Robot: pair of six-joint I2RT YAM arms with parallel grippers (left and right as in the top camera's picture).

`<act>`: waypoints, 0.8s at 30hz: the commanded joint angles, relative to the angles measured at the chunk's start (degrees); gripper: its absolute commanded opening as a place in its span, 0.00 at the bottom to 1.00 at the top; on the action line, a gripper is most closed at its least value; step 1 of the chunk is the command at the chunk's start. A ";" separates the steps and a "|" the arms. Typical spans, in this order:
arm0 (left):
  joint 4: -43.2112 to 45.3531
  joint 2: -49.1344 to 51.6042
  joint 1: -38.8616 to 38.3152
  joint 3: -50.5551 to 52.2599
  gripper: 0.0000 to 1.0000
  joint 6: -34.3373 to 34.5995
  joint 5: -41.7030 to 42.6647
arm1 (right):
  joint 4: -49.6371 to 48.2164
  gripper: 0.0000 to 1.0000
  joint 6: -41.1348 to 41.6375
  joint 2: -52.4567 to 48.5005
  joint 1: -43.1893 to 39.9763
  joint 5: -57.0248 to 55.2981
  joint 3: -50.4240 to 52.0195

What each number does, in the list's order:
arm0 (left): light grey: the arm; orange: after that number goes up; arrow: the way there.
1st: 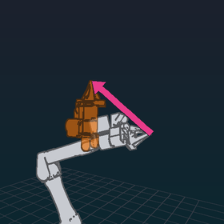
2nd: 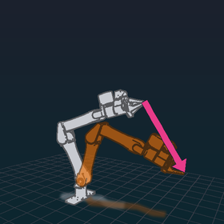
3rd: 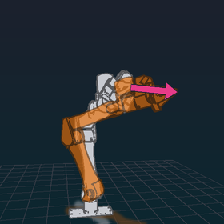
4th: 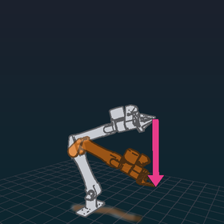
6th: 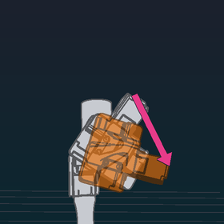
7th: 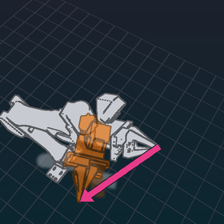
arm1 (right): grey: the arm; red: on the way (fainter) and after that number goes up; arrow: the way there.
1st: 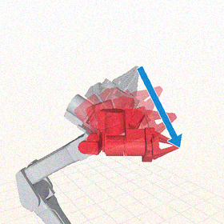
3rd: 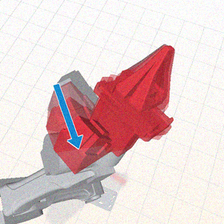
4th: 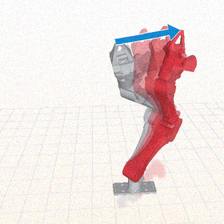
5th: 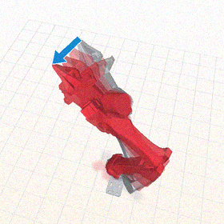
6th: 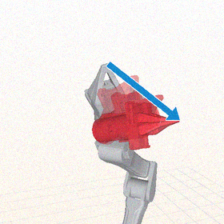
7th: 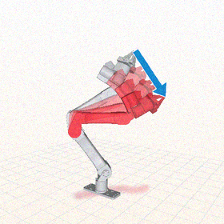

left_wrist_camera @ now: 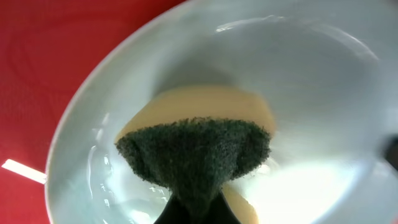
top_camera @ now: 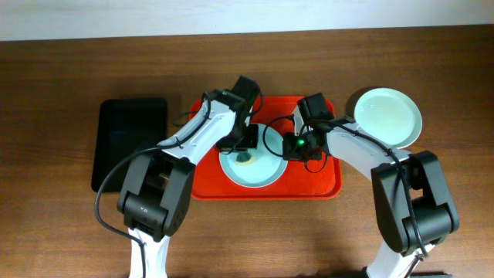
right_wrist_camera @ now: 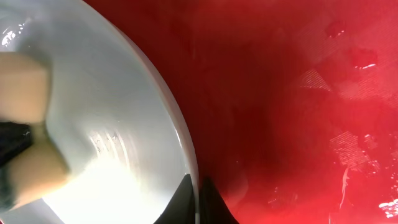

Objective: Clean dirty plates on tray and stack at the side
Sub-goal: 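Scrub the front plate with the sponge in the left gripper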

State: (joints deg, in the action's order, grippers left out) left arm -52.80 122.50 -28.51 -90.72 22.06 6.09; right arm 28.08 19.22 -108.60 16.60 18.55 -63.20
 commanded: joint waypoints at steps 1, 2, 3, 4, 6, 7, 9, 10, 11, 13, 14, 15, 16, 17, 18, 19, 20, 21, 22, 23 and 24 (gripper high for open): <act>4.28 0.39 0.20 3.85 0.00 -1.14 -4.04 | 0.57 0.04 -0.28 -1.40 -0.48 -3.13 0.42; 6.97 0.39 0.20 5.35 0.00 -1.16 -4.81 | 0.57 0.04 -0.28 -1.40 -0.48 -3.13 0.42; 7.91 0.39 0.20 5.92 0.00 -1.16 -6.64 | 0.59 0.04 -0.28 -1.40 -0.48 -3.13 0.42; 8.44 0.39 0.20 6.34 0.00 -1.14 -10.14 | 0.61 0.04 -0.28 -1.40 -0.48 -3.13 0.42; 8.07 0.39 0.20 6.43 0.00 -1.11 -20.94 | 0.81 0.04 -0.28 -1.40 -0.48 -3.10 0.42; 7.76 0.35 0.20 6.36 0.00 -1.11 -25.44 | 0.83 0.04 -0.28 -1.40 -0.48 -3.13 0.42; 6.80 0.26 0.20 5.99 0.00 -1.11 -35.23 | 0.81 0.04 -0.28 -1.40 -0.48 -3.13 0.42; 5.95 0.24 0.17 5.53 0.00 -1.09 -39.28 | 0.79 0.04 -0.28 -1.40 -0.48 -3.13 0.42; 5.01 0.20 0.13 4.87 0.00 -1.05 -41.55 | 0.79 0.04 -0.28 -1.40 -0.48 -3.13 0.42; 2.67 -0.15 0.15 2.86 0.00 -0.68 -42.12 | 0.63 0.04 -0.28 -1.40 -0.48 -3.13 0.42; 1.81 -0.46 0.15 1.95 0.00 0.15 -40.59 | 0.57 0.04 -0.28 -1.40 -0.48 -3.13 0.42; 1.11 -0.81 0.17 0.96 0.00 0.83 -37.70 | 0.52 0.04 -0.28 -1.40 -0.48 -3.15 0.42; 0.79 -1.25 0.20 -0.15 0.00 0.81 -31.89 | 0.52 0.04 -0.28 -1.40 -0.48 -3.15 0.42; 0.83 -1.68 0.20 -1.07 0.00 0.79 -24.74 | 0.52 0.04 -0.28 -1.40 -0.48 -3.15 0.42; 0.98 -1.97 0.20 -1.64 0.00 0.79 -18.27 | 0.52 0.04 -0.28 -1.40 -0.48 -3.15 0.42; 1.53 -2.14 0.20 -1.99 0.00 0.74 -11.30 | 0.52 0.04 -0.28 -1.40 -0.48 -3.15 0.42; 2.75 -2.21 0.17 -2.08 0.00 0.09 -1.75 | 0.52 0.04 -0.28 -1.40 -0.48 -3.15 0.42; 3.43 -2.19 0.20 -2.05 0.00 0.15 3.91 | 0.52 0.04 -0.28 -1.40 -0.48 -3.15 0.42; 4.02 -2.01 0.17 -2.01 0.00 0.15 7.82 | 0.55 0.04 -0.28 -1.40 -0.48 -3.13 0.42; 4.26 -1.75 0.07 -2.01 0.00 0.22 9.90 | 0.57 0.04 -0.28 -1.40 -0.48 -3.13 0.42; 4.59 -1.14 -0.20 -2.01 0.00 0.61 9.73 | 0.59 0.04 -0.28 -1.40 -0.48 -3.13 0.42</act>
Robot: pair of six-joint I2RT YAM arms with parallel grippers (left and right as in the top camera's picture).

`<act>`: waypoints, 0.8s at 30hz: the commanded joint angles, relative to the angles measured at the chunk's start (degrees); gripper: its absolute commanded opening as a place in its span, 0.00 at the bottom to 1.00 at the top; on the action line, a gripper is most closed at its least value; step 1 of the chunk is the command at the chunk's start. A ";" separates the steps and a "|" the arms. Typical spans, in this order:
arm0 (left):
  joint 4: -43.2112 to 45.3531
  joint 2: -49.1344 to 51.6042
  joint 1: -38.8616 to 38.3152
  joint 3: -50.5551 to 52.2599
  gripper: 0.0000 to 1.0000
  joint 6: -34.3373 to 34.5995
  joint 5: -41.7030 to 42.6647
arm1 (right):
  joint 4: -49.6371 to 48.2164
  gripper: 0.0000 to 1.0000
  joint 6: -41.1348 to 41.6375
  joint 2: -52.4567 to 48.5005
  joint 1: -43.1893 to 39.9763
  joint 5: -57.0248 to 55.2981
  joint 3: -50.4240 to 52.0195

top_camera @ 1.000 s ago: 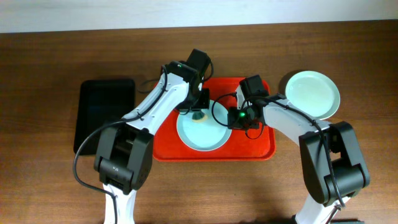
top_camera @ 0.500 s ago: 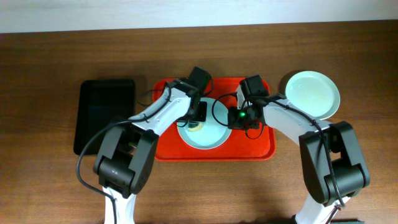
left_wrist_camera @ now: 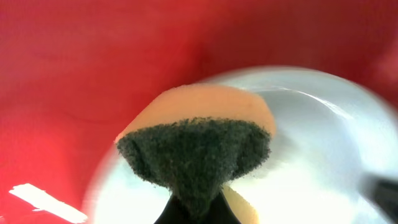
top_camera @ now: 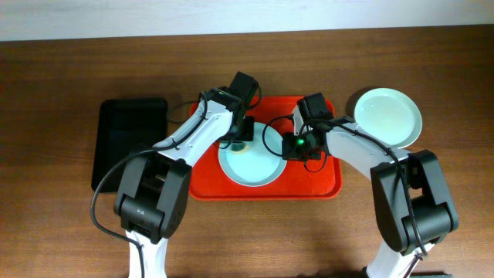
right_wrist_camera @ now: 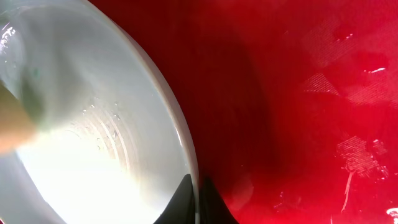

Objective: Clean dirty plates on tray and stack at the side
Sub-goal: 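Scrub the front plate with the sponge in the left gripper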

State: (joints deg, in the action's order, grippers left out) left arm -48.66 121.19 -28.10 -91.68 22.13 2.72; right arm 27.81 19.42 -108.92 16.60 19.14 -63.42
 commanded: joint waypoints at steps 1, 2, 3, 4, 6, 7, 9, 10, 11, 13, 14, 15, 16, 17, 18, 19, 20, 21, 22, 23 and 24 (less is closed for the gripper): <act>0.61 0.63 -0.63 -1.05 0.00 0.52 12.68 | 0.85 0.04 -0.48 -1.07 -0.48 -3.72 0.63; 0.63 0.92 -0.61 -1.05 0.00 0.52 12.41 | 0.85 0.04 -0.48 -1.07 -0.48 -3.72 0.63; 0.66 1.31 -0.61 -1.05 0.00 0.55 12.33 | 0.85 0.04 -0.48 -1.07 -0.48 -3.72 0.63; 0.70 1.73 -0.59 -1.05 0.00 0.55 12.33 | 0.85 0.04 -0.48 -1.07 -0.48 -3.72 0.63; 1.18 2.47 -0.61 -1.05 0.00 0.52 12.24 | 0.85 0.04 -0.48 -1.07 -0.48 -3.72 0.63; 1.53 2.99 -0.59 -1.05 0.00 0.55 11.10 | 0.85 0.04 -0.48 -1.07 -0.48 -3.72 0.63; 1.70 3.74 -0.61 -1.05 0.00 0.55 7.39 | 0.85 0.04 -0.48 -1.07 -0.48 -3.72 0.63; 1.68 4.33 -0.61 -1.05 0.00 0.55 5.29 | 0.85 0.04 -0.48 -1.07 -0.48 -3.72 0.63; 1.53 4.72 -0.61 -1.05 0.00 0.52 3.34 | 0.85 0.04 -0.48 -1.07 -0.48 -3.72 0.63; 0.98 5.60 -0.59 -1.03 0.00 0.52 -1.86 | 0.85 0.04 -0.48 -1.07 -0.48 -3.72 0.63; 0.48 5.99 -0.61 -1.01 0.00 0.52 -6.16 | 0.85 0.04 -0.50 -1.07 -0.48 -3.72 0.63; -0.07 5.99 -0.61 -0.98 0.00 0.52 -9.70 | 0.85 0.04 -0.50 -1.07 -0.48 -3.72 0.63; -0.83 5.99 -0.61 -1.01 0.00 0.52 -14.03 | 0.87 0.04 -0.50 -1.07 -0.48 -3.72 0.63; -1.95 5.92 -0.61 -1.03 0.00 0.55 -18.88 | 0.87 0.04 -0.50 -1.07 -0.48 -3.72 0.63; -3.72 5.64 -0.59 -1.20 0.00 0.57 -25.33 | 0.87 0.04 -0.50 -1.07 -0.48 -3.72 0.63; -4.37 5.51 -0.59 -1.29 0.00 0.57 -27.41 | 0.87 0.04 -0.50 -1.07 -0.48 -3.74 0.63; -5.18 5.25 -0.59 -1.44 0.00 0.57 -29.86 | 0.85 0.04 -0.50 -1.07 -0.48 -3.72 0.63; -6.21 4.76 -0.61 -1.68 0.00 0.57 -31.91 | 0.85 0.04 -0.50 -1.07 -0.48 -3.74 0.63; -6.91 4.28 -0.61 -2.03 0.00 0.55 -32.65 | 0.83 0.04 -0.50 -1.07 -0.48 -3.74 0.63; -7.45 3.65 -0.59 -2.40 0.00 0.59 -32.54 | 0.83 0.04 -0.50 -1.07 -0.48 -3.74 0.63; -8.02 2.93 -0.59 -2.84 0.00 1.03 -32.46 | 0.83 0.04 -0.50 -1.07 -0.48 -3.74 0.63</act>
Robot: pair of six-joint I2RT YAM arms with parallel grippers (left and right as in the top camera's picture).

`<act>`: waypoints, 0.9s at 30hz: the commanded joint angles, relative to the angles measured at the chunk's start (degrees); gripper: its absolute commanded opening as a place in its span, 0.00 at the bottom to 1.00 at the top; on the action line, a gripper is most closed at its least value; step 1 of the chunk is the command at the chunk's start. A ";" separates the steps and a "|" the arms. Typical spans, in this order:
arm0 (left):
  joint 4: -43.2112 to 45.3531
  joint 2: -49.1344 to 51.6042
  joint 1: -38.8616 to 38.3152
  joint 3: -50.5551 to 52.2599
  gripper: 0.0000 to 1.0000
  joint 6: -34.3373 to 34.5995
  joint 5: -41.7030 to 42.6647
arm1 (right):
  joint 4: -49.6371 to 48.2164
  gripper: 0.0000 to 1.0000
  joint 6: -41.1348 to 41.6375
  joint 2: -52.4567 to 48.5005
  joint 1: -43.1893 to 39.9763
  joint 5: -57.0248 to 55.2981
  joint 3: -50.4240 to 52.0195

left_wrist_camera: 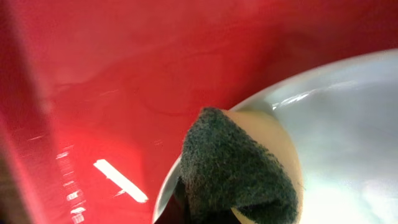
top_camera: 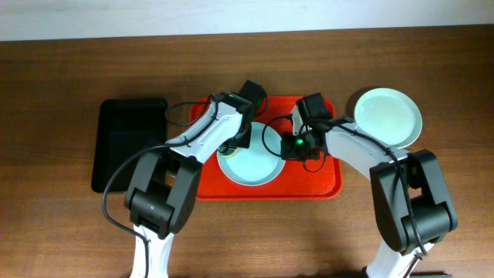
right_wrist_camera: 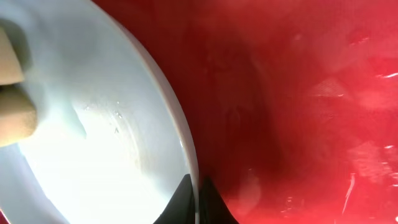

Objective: Clean dirty plates on tray and stack at the side
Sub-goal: 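Scrub the front plate with the sponge in the left gripper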

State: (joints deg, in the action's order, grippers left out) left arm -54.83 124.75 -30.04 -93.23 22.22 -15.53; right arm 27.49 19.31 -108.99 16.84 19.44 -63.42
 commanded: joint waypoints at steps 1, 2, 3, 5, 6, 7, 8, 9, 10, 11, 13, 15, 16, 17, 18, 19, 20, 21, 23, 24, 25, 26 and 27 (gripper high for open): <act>-2.62 -1.46 1.33 -1.84 0.00 1.90 -14.08 | 1.16 0.04 -0.39 -1.01 -0.72 -4.04 0.63; -3.45 -2.54 1.36 -2.45 0.00 3.04 -13.57 | 1.18 0.04 -0.39 -1.01 -0.72 -4.04 0.63; -4.11 -3.91 1.33 -3.10 0.00 3.26 -11.76 | 1.18 0.04 -0.39 -1.01 -0.72 -4.04 0.63; -4.50 -6.91 1.36 -3.48 0.00 3.23 -4.94 | 1.16 0.04 -0.39 -1.01 -0.72 -4.04 0.63; -4.50 -8.35 1.33 -3.48 0.00 3.23 1.55 | 1.16 0.04 -0.39 -1.01 -0.72 -4.04 0.63; -4.37 -8.87 1.33 -3.48 0.00 3.17 7.32 | 1.11 0.04 -0.37 -1.01 -0.72 -4.04 0.63; -4.39 -8.96 1.33 -3.48 0.00 2.99 11.13 | 0.98 0.04 -0.39 -1.01 -0.72 -4.07 0.63; -4.44 -8.94 1.33 -3.43 0.00 2.99 13.40 | 0.96 0.04 -0.37 -1.01 -0.72 -4.04 0.63; -4.44 -8.59 1.33 -3.02 0.00 2.99 16.35 | 0.96 0.04 -0.39 -1.01 -0.72 -4.04 0.63; -4.42 -8.44 1.33 -2.51 0.00 2.99 18.53 | 0.98 0.04 -0.39 -1.01 -0.72 -4.04 0.63; -3.93 -8.09 1.31 -0.24 0.00 2.97 23.30 | 1.01 0.04 -0.37 -1.01 -0.72 -4.04 0.63; -2.34 -8.09 1.33 2.86 0.00 2.91 23.58 | 0.98 0.04 -0.37 -1.01 -0.72 -4.04 0.63; -0.79 -8.09 1.33 4.59 0.00 2.29 23.15 | 0.96 0.04 -0.37 -1.01 -0.72 -4.04 0.63; 0.76 -8.09 1.33 6.12 0.00 2.12 22.99 | 0.96 0.04 -0.37 -1.01 -0.72 -4.04 0.63; 2.21 -8.09 1.33 7.30 0.00 1.97 22.99 | 0.96 0.04 -0.37 -1.01 -0.72 -4.04 0.63; 4.39 -8.09 1.33 8.96 0.00 1.44 22.99 | 0.96 0.04 -0.39 -1.01 -0.72 -4.04 0.63; 7.06 -8.09 1.33 10.91 0.00 1.01 22.21 | 0.96 0.04 -0.37 -1.01 -0.72 -4.04 0.63; 9.33 -8.09 1.33 12.83 0.00 0.85 19.52 | 0.98 0.04 -0.37 -1.01 -0.72 -4.04 0.63; 11.15 -8.09 1.36 15.26 0.00 0.87 12.46 | 1.01 0.04 -0.39 -1.01 -0.72 -4.02 0.63; 11.10 -8.09 1.40 15.82 0.00 0.87 8.26 | 1.01 0.04 -0.39 -1.01 -0.72 -4.02 0.63; 10.73 -8.09 1.40 16.15 0.00 0.87 3.34 | 0.98 0.04 -0.39 -1.01 -0.72 -4.02 0.63; 10.21 -8.09 1.40 16.11 0.00 0.87 -0.22 | 0.98 0.04 -0.39 -1.01 -0.72 -4.04 0.63; 9.81 -8.11 1.40 15.98 0.00 0.87 -3.58 | 0.98 0.04 -0.37 -1.01 -0.72 -4.02 0.63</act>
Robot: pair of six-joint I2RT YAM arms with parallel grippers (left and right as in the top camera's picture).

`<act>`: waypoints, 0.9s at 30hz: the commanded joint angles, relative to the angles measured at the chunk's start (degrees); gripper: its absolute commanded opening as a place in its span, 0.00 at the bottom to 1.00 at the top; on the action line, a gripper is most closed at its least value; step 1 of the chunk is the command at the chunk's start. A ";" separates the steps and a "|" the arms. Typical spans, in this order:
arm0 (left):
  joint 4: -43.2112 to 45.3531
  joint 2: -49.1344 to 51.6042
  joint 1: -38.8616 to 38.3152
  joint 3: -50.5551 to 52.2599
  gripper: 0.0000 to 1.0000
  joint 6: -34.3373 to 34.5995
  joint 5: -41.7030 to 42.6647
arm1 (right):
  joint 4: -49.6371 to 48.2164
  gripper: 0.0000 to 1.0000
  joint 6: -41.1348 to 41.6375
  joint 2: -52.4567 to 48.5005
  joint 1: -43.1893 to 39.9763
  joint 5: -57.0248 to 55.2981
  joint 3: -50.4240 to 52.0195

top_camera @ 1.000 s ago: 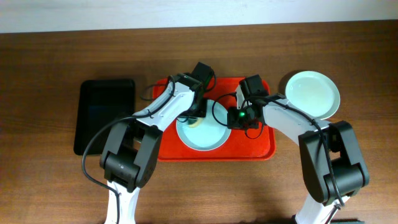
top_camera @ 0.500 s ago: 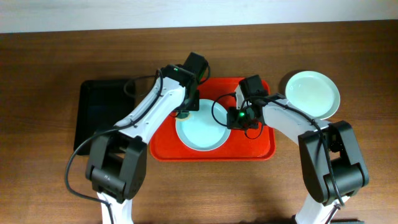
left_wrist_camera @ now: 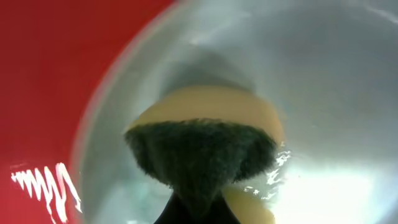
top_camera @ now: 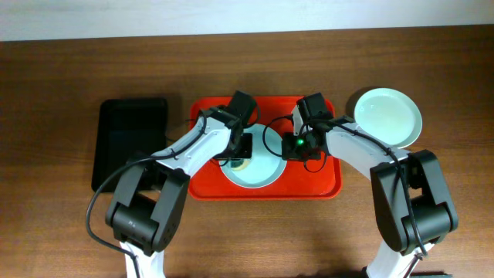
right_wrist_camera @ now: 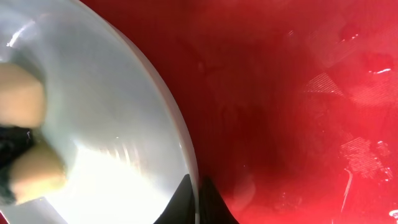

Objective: Clean dirty plates on tray and stack at the side
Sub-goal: 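Scrub the front plate with the sponge in the left gripper, then lift the front plate with the right gripper and stack it on the pile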

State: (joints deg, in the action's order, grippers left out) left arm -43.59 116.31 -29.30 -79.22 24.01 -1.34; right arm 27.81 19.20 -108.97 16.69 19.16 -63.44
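Observation:
A pale green plate (top_camera: 258, 171) lies on the red tray (top_camera: 324, 185). My left gripper (top_camera: 241, 151) is shut on a sponge (left_wrist_camera: 202, 146) with a dark scouring face and a tan body, pressed onto the wet plate (left_wrist_camera: 323, 93) near its left rim. My right gripper (right_wrist_camera: 197, 193) is shut on the plate's right rim (right_wrist_camera: 180, 134), holding it on the tray; the sponge (right_wrist_camera: 22, 134) shows at the left of that view. A second pale plate (top_camera: 387, 116) rests on the table right of the tray.
A black tray (top_camera: 129, 141) lies on the wooden table (top_camera: 62, 224) to the left of the red tray. The red tray's floor (right_wrist_camera: 311, 93) is wet with streaks. Cables run across the tray's back between the arms.
My left gripper with the sponge has moved from the plate's upper left rim, partly over the tray, to inside the plate near its left side. The right gripper keeps its hold on the rim.
The sponge was first near the middle of the plate, then at its upper left edge, then at the rim over the tray. Now it is back inside the plate on the left. My right gripper stayed clamped on the right rim throughout.

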 commanded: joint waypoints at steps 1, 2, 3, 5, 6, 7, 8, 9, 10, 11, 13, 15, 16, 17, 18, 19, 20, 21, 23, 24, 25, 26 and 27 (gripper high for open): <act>-1.97 0.24 0.66 1.62 0.00 -0.92 -20.96 | 0.68 0.04 -0.28 -1.03 -0.57 -3.74 0.66; -2.40 0.22 0.66 1.20 0.00 -0.92 -22.88 | 0.76 0.04 -0.28 -1.03 -0.57 -3.74 0.66; -2.99 0.00 0.66 0.63 0.00 -0.92 -24.39 | 0.87 0.04 -0.31 -1.03 -0.57 -3.74 0.66; -4.04 -0.50 0.66 -0.83 0.00 -0.90 -26.01 | 0.87 0.04 -0.31 -1.03 -0.57 -3.74 0.66; -4.50 -1.11 0.66 -1.81 0.00 -0.90 -26.14 | 0.85 0.04 -0.31 -1.01 -0.57 -3.74 0.63; -4.72 -1.77 0.66 -2.64 0.00 -0.87 -26.08 | 0.85 0.04 -0.31 -0.98 -0.57 -3.74 0.52; -4.96 -2.80 0.66 -3.69 0.00 -0.66 -25.81 | 0.87 0.04 -0.50 -0.90 -0.57 -3.72 0.26; -5.14 -3.82 0.66 -4.52 0.00 0.00 -25.46 | 0.90 0.04 -0.90 -0.76 -0.57 -3.67 -0.11; -5.16 -5.07 0.66 -5.18 0.00 0.46 -25.18 | 0.92 0.04 -1.66 -0.57 -0.57 -3.41 -0.63; -5.16 -7.32 0.66 -6.03 0.00 0.68 -25.00 | 1.29 0.04 -2.99 -0.13 -0.52 -2.99 -1.55; -5.16 -12.35 1.60 -6.60 0.00 0.81 -24.98 | 4.15 0.04 -5.86 1.27 -0.46 -3.19 -4.92; -5.31 -15.65 3.26 -6.60 0.00 0.81 -24.98 | 6.97 0.04 -7.19 2.43 -0.20 -4.11 -7.80; -5.42 -16.96 4.35 -6.60 0.00 0.79 -24.96 | 8.68 0.04 -7.45 3.04 0.15 -5.66 -9.49; -5.62 -18.10 5.77 -6.60 0.00 0.79 -24.65 | 10.69 0.04 -8.09 3.63 0.61 -7.98 -11.41; -5.86 -18.95 7.41 -6.60 0.00 0.79 -23.74 | 12.90 0.04 -8.52 4.15 1.29 -11.08 -13.53; -6.27 -19.56 9.64 -6.60 0.00 0.79 -21.81 | 16.00 0.04 -8.94 4.74 2.47 -16.46 -16.55; -6.71 -19.61 11.52 -6.60 0.00 0.79 -19.91 | 18.38 0.04 -9.94 5.11 3.63 -20.61 -18.95; -7.30 -19.58 13.40 -6.56 0.00 0.79 -17.75 | 20.96 0.04 -10.97 5.22 5.29 -25.73 -21.77; -8.02 -19.41 17.62 -5.86 0.00 0.79 -13.88 | 26.47 0.04 -11.93 5.22 9.42 -38.97 -27.85; -8.15 -19.41 19.39 -5.53 0.00 0.79 -12.66 | 28.20 0.04 -11.96 5.22 11.28 -45.11 -29.94; -8.26 -19.41 22.77 -5.14 0.00 0.79 -10.36 | 31.28 0.04 -12.96 5.22 15.63 -58.69 -33.81; -8.35 -19.41 24.63 -5.14 0.00 0.79 -9.53 | 32.24 0.04 -14.78 5.22 17.81 -64.67 -35.30; -8.37 -19.41 26.64 -5.14 0.00 0.79 -9.05 | 32.65 0.04 -18.53 5.22 21.35 -73.24 -36.76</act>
State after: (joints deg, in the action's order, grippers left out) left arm -51.70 96.66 -7.60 -84.97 24.10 -15.79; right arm 59.09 7.44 -105.30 30.74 -24.18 -95.81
